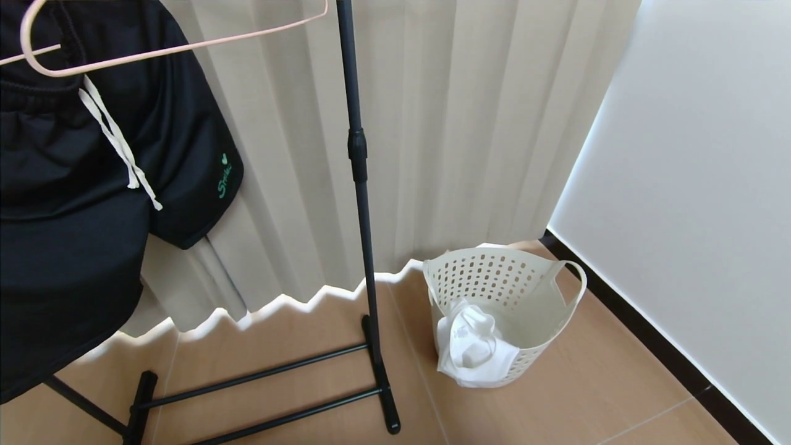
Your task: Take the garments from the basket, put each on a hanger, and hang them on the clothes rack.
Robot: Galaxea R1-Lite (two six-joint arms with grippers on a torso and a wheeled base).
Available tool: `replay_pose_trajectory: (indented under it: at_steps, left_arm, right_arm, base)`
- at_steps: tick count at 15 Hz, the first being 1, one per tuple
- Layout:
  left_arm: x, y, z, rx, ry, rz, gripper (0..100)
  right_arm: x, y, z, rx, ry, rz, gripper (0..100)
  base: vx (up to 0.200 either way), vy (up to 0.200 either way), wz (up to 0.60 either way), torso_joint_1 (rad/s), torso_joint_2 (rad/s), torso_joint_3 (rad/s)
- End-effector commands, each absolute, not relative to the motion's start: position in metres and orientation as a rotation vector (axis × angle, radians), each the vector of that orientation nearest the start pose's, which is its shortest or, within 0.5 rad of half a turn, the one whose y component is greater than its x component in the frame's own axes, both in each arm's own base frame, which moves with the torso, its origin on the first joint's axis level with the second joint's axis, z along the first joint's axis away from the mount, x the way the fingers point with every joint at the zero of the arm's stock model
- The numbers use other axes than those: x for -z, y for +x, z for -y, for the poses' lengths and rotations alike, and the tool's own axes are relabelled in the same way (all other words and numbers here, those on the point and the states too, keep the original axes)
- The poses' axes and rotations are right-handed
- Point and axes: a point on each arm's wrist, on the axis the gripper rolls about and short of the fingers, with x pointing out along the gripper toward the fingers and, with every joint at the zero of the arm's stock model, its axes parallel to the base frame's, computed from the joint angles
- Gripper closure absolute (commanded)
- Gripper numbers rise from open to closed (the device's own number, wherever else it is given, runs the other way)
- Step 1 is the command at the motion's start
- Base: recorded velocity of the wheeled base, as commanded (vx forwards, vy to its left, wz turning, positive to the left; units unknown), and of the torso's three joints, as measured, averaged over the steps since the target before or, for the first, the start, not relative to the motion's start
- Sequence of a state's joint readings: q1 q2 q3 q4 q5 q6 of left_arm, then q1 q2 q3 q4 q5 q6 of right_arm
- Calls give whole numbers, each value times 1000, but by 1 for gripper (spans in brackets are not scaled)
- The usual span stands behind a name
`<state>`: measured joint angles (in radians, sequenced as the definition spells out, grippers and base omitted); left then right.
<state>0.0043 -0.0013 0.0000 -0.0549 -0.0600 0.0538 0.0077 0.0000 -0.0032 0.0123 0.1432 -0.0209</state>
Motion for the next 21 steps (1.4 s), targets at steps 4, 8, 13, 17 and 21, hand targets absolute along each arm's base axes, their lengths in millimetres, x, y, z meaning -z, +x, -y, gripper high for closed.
replay_pose_trajectory:
  at_steps: [4,8,13,17,21]
  left_arm:
    - [-81,-23,1,55,55,57,0]
    - [-81,-23,1,55,54,57,0]
    - [-81,-23,1,51,45,56,0]
    - [-81,-23,1,51,46,56,0]
    - [-81,-23,1,54,46,56,0]
  right_arm:
    - [-75,-23,-3,-150,-21,-9,0]
    - [-76,-23,-3,-152,-16,-8,0]
    - [-76,-23,-3,-150,-16,-8,0]
    - [-76,-23,-3,-150,-16,-8,0]
    - [-76,-23,-3,-150,-16,-8,0]
  base:
    - [0,0,0,2,1,-198]
    - [0,0,0,6,0,-200]
    - [0,0,0,3,3,-200]
    - [0,0,0,0,5,-200]
    - [0,0,0,1,5,-192]
